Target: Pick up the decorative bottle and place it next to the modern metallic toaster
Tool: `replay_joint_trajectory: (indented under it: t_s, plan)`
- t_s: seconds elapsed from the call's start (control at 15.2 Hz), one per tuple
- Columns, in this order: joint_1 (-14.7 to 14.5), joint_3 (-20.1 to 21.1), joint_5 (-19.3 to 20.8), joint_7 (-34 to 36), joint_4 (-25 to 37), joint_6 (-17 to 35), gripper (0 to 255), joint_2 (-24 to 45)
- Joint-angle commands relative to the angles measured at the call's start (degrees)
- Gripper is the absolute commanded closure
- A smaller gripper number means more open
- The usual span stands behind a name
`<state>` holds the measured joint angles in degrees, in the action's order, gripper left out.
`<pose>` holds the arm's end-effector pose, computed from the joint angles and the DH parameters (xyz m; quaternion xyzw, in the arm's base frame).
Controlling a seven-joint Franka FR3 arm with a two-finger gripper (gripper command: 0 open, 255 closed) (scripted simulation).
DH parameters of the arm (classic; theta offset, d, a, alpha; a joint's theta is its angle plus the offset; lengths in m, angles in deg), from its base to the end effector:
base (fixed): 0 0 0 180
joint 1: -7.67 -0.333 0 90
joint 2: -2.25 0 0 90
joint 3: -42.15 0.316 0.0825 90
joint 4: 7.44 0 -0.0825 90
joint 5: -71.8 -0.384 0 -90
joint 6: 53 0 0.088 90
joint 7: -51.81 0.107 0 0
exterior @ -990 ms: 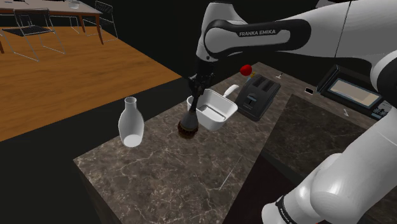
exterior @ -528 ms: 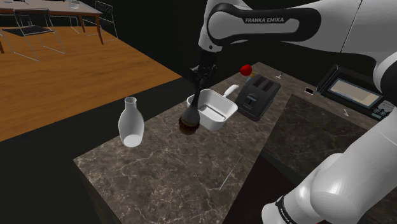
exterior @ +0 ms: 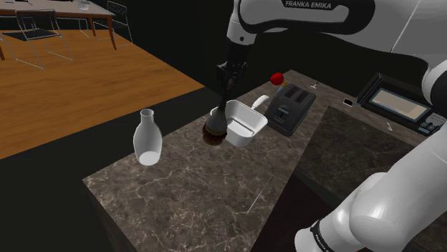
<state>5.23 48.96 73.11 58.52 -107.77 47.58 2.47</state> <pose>0.5574 0.0886 0.5526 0.9996 0.0243 0.0018 0.0109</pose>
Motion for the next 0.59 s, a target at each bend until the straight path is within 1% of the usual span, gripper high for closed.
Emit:
replay_joint_trajectory:
  t_s: [0.0,0.53]
  plan:
    - [0.01,-0.01,0.02,-0.05,2.02,-1.73,255,0.23]
    - [-0.05,0.04,0.12,-0.09,9.34,-8.14,255,1.15]
